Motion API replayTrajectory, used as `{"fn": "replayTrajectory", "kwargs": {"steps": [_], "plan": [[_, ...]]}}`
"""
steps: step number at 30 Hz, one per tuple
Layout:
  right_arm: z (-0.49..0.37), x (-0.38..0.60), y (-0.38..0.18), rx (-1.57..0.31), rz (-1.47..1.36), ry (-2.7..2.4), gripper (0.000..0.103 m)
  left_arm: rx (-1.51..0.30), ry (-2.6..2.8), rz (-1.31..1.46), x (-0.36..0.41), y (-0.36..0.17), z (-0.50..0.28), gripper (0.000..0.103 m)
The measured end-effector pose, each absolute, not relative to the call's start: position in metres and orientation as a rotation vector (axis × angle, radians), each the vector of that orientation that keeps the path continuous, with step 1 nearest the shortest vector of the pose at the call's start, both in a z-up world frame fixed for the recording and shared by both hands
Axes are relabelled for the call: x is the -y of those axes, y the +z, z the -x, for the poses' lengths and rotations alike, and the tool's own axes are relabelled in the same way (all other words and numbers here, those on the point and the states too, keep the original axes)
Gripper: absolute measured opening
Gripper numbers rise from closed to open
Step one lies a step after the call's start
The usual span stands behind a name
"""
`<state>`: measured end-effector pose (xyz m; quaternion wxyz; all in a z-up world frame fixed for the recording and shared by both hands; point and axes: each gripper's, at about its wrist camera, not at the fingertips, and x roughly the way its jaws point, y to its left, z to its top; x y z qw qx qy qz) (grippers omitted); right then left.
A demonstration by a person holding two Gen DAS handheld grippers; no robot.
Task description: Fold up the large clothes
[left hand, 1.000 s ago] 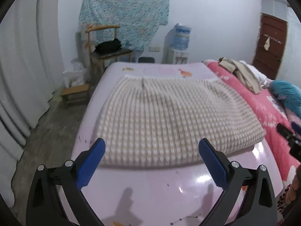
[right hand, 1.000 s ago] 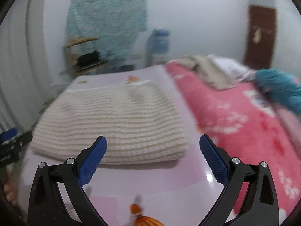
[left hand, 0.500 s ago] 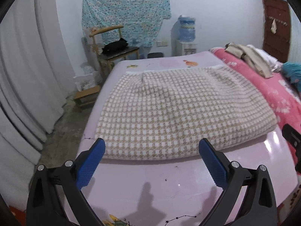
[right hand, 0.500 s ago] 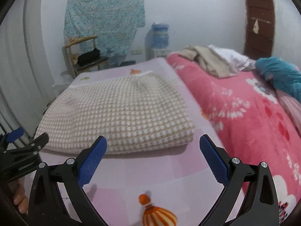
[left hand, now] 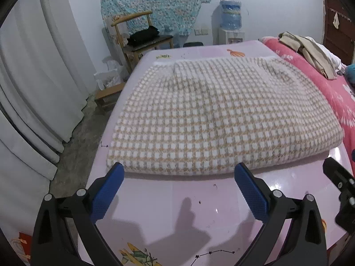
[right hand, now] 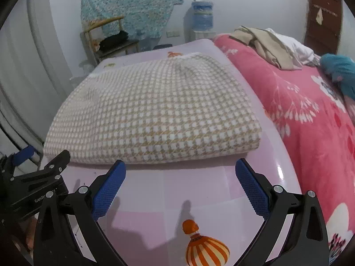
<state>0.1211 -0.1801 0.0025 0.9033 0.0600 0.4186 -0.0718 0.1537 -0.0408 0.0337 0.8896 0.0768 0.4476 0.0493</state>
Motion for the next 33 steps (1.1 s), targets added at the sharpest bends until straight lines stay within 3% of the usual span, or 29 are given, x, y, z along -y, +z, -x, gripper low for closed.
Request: {"fn": "replayTrajectory", "kwargs": {"steps": [33], "plan": [[-0.1238, 0.1692, 0.0014, -0.901, -0.070, -0.141, 0.095, -0.989, 0.094, -0.100, 0.0340, 0.0265, -0.1566, 0.098]]}}
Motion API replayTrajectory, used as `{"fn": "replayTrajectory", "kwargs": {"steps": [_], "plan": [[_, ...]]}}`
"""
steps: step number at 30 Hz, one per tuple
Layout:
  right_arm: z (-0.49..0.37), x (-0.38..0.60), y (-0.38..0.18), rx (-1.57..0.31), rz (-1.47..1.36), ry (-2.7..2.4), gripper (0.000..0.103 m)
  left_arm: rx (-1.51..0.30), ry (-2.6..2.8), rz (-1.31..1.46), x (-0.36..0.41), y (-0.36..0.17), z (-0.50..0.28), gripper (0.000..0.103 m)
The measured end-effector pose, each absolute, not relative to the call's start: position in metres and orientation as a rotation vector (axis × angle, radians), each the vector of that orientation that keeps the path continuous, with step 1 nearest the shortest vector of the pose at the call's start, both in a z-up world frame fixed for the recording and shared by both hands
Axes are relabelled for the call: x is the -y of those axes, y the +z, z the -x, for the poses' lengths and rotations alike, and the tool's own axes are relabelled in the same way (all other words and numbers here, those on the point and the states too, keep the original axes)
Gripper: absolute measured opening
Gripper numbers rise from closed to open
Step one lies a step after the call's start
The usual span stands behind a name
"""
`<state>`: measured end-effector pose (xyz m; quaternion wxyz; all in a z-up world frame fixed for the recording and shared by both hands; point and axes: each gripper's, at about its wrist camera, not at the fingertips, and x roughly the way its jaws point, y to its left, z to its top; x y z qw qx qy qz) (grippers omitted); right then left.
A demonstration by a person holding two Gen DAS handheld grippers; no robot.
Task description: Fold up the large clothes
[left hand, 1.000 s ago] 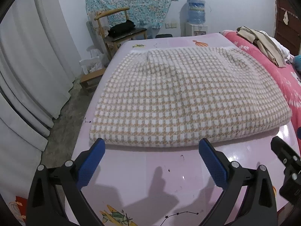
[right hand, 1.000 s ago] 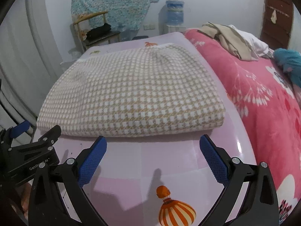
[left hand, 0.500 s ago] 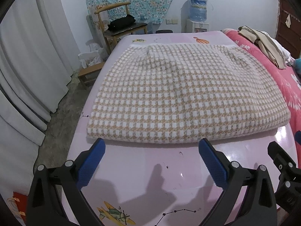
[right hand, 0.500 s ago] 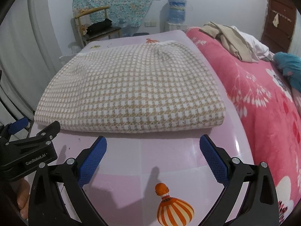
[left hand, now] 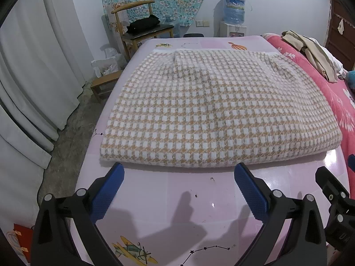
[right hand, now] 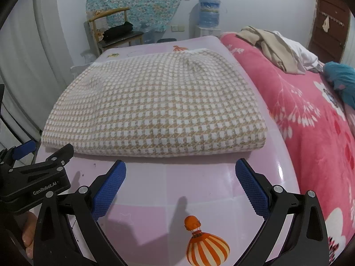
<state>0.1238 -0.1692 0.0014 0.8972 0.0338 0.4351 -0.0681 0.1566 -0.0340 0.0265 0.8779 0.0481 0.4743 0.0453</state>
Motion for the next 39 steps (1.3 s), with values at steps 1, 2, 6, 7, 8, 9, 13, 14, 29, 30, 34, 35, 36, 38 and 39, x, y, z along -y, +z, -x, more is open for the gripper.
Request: {"fn": "replayTrajectory", "kwargs": {"steps": [1, 2, 6, 7, 8, 9, 13, 14, 29, 30, 34, 35, 36, 38, 39], "plan": [[-0.1238, 0.1691, 0.0014, -0.902, -0.069, -0.141, 0.095, -0.989, 0.094, -0.099, 0.0339, 0.0264, -0.1566, 0.098], [-0.1238, 0.1690, 0.0013, -0.902, -0.070, -0.141, 0.095, -0.990, 0.093, -0.100, 0.0339, 0.0264, -0.1567, 0.098], [-0.1240, 0.1689, 0.0018, -0.903, -0.069, -0.143, 0.095, -0.993, 0.091, -0.098, 0.0345, 0.0264, -0.1563, 0.098], [-0.1239, 0.1690, 0.0019, -0.903, -0.070, -0.142, 0.095, -0.993, 0.089, -0.096, 0.0349, 0.0267, -0.1561, 0.098], [-0.1239, 0.1689, 0.0020, -0.902, -0.069, -0.142, 0.095, -0.992, 0.088, -0.096, 0.0351, 0.0269, -0.1560, 0.098], [-0.1240, 0.1687, 0.0022, -0.902, -0.068, -0.142, 0.095, -0.992, 0.087, -0.095, 0.0353, 0.0271, -0.1561, 0.098], [-0.1230, 0.1692, 0.0034, -0.898, -0.067, -0.142, 0.095, -0.989, 0.083, -0.089, 0.0361, 0.0286, -0.1555, 0.098], [-0.1227, 0.1694, 0.0036, -0.898, -0.067, -0.142, 0.095, -0.989, 0.083, -0.088, 0.0361, 0.0289, -0.1556, 0.098], [-0.1240, 0.1701, 0.0047, -0.895, -0.066, -0.141, 0.095, -0.992, 0.081, -0.083, 0.0360, 0.0296, -0.1560, 0.098], [-0.1239, 0.1703, 0.0048, -0.897, -0.065, -0.140, 0.095, -0.992, 0.081, -0.085, 0.0359, 0.0295, -0.1561, 0.098], [-0.1243, 0.1692, 0.0046, -0.899, -0.062, -0.139, 0.095, -0.991, 0.082, -0.080, 0.0350, 0.0303, -0.1565, 0.098], [-0.1242, 0.1690, 0.0045, -0.899, -0.062, -0.139, 0.095, -0.991, 0.083, -0.079, 0.0348, 0.0304, -0.1565, 0.098], [-0.1239, 0.1689, 0.0048, -0.898, -0.061, -0.140, 0.095, -0.992, 0.082, -0.078, 0.0343, 0.0301, -0.1565, 0.098], [-0.1239, 0.1688, 0.0045, -0.899, -0.062, -0.140, 0.095, -0.992, 0.083, -0.077, 0.0339, 0.0299, -0.1563, 0.098], [-0.1237, 0.1687, 0.0049, -0.898, -0.061, -0.140, 0.095, -0.991, 0.083, -0.076, 0.0343, 0.0301, -0.1561, 0.098]]}}
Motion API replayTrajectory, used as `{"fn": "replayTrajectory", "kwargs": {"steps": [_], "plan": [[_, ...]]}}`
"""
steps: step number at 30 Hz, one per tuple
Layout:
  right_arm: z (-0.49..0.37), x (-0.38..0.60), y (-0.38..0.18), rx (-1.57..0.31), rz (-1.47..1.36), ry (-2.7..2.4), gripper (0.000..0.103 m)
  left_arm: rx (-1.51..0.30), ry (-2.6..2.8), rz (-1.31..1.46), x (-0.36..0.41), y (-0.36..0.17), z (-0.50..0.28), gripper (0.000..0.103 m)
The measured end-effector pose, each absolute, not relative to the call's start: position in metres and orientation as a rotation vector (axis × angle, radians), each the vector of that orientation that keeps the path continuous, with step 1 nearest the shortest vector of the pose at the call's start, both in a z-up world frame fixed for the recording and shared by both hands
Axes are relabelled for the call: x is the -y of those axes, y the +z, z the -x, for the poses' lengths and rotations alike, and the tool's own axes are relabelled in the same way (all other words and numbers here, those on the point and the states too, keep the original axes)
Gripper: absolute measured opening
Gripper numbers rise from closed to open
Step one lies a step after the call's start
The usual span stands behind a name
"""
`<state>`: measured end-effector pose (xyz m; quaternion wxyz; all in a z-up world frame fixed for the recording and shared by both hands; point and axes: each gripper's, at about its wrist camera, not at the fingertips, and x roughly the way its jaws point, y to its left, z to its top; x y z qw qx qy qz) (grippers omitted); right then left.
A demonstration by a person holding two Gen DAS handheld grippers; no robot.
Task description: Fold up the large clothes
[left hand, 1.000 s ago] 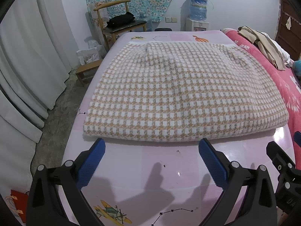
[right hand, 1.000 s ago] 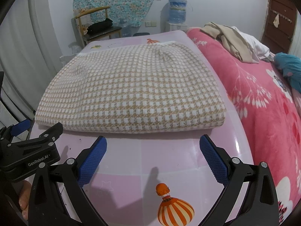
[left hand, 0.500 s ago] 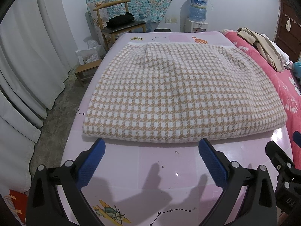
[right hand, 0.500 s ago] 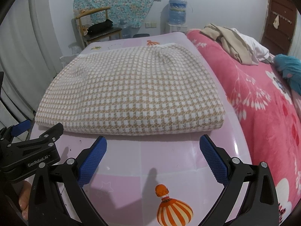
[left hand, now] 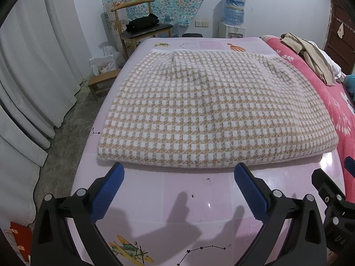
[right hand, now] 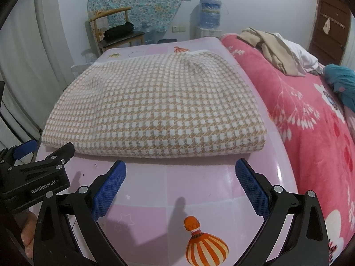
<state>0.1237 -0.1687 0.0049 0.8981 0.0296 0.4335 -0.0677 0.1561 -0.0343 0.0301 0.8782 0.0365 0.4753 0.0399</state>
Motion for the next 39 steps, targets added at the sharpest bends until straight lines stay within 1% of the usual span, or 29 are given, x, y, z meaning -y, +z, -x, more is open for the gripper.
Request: {"fn": "replayTrajectory", "kwargs": {"steps": [39], "plan": [[-0.1211, 0.1710, 0.0052, -0.898, -0.054, -0.130, 0.095, -0.988, 0.089, -0.069, 0.0305, 0.0305, -0.1567, 0.098]]}}
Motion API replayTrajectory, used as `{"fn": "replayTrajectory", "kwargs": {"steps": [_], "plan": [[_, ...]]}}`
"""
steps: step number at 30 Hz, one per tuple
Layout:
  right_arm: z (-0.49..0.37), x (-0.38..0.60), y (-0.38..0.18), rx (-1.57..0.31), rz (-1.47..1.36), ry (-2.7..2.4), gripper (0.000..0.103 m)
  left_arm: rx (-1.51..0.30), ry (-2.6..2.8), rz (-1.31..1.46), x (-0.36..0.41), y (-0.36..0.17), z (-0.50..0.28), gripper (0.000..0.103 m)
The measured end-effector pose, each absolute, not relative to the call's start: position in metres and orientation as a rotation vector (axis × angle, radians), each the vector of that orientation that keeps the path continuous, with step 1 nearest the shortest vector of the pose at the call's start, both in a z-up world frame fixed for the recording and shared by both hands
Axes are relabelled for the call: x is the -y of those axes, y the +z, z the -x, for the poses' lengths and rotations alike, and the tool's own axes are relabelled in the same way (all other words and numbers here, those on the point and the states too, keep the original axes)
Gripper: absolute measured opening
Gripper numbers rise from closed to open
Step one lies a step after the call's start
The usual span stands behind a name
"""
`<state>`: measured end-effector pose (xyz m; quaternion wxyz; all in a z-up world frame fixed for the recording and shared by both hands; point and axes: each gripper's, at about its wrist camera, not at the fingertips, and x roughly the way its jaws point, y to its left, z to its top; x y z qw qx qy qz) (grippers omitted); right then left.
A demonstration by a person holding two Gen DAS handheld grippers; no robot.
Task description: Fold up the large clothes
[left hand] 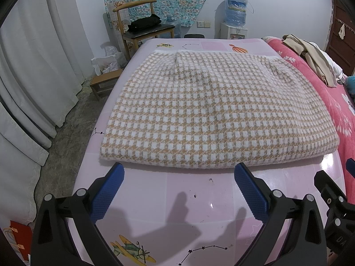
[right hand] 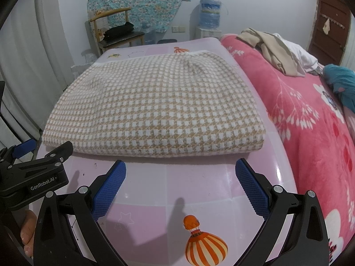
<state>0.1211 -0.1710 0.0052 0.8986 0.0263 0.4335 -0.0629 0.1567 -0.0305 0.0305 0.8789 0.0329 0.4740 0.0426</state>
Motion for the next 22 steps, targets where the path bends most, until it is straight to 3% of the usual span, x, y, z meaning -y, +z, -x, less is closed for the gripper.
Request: {"fn": "replayTrajectory", "kwargs": {"steps": [22], "plan": [[-0.1226, 0.1706, 0.0047, -0.906, -0.053, -0.131, 0.095, -0.997, 0.101, -0.059, 0.0282, 0.0287, -0.1554, 0.098]]}}
